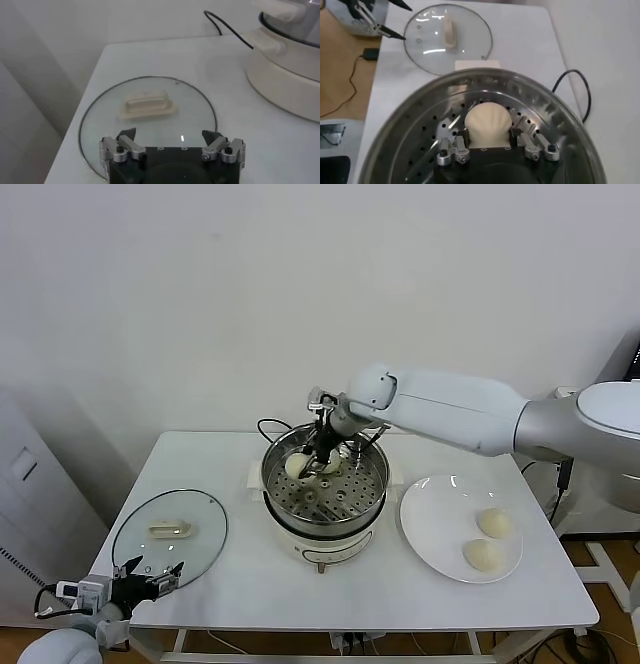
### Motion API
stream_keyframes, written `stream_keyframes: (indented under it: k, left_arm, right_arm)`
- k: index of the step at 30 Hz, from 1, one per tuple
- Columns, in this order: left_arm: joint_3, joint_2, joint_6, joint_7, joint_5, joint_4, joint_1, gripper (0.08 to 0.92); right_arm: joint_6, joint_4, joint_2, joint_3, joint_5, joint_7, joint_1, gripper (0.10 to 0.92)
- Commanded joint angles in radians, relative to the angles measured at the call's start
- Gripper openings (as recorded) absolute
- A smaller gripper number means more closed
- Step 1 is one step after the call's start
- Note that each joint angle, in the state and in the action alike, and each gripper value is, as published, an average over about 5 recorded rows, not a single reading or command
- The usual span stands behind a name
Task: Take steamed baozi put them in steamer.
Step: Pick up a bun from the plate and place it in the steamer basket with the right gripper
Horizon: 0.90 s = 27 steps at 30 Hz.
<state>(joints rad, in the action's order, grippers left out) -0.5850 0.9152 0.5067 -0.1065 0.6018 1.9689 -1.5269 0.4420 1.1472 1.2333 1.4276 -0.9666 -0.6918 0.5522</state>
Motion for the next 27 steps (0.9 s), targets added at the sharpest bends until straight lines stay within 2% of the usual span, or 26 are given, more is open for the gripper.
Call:
stream_keyframes:
  k: [1, 10, 17, 21, 27]
  left_arm:
    - [0.0, 0.0, -0.001, 0.0, 0.001, -0.003, 0.001, 0.823]
    - [0.001, 0.001, -0.001, 0.001, 0.001, -0.005, 0.001, 0.823]
    - [0.0, 0.001, -0.001, 0.001, 0.001, -0.004, 0.001, 0.823]
    - [-0.001, -0.002, -0.002, 0.001, 0.002, -0.006, 0.0, 0.823]
    - [-0.003, -0.006, -0.003, 0.001, 0.002, -0.005, -0.002, 0.823]
  right_arm:
    - [0.019, -0.018, 0.031, -0.005, 0.002, 0.037, -0.046, 0.492]
    - [0.02, -0.031, 0.035, -0.009, 0.017, 0.039, -0.068, 0.51]
    - [0.02, -0.033, 0.025, -0.024, 0.014, 0.038, -0.061, 0.693]
    - [0.014, -0.02, -0.004, -0.033, 0.015, -0.01, -0.021, 0.791]
    - [-0.037, 0.02, -0.14, -0.007, 0.078, -0.19, 0.105, 0.822]
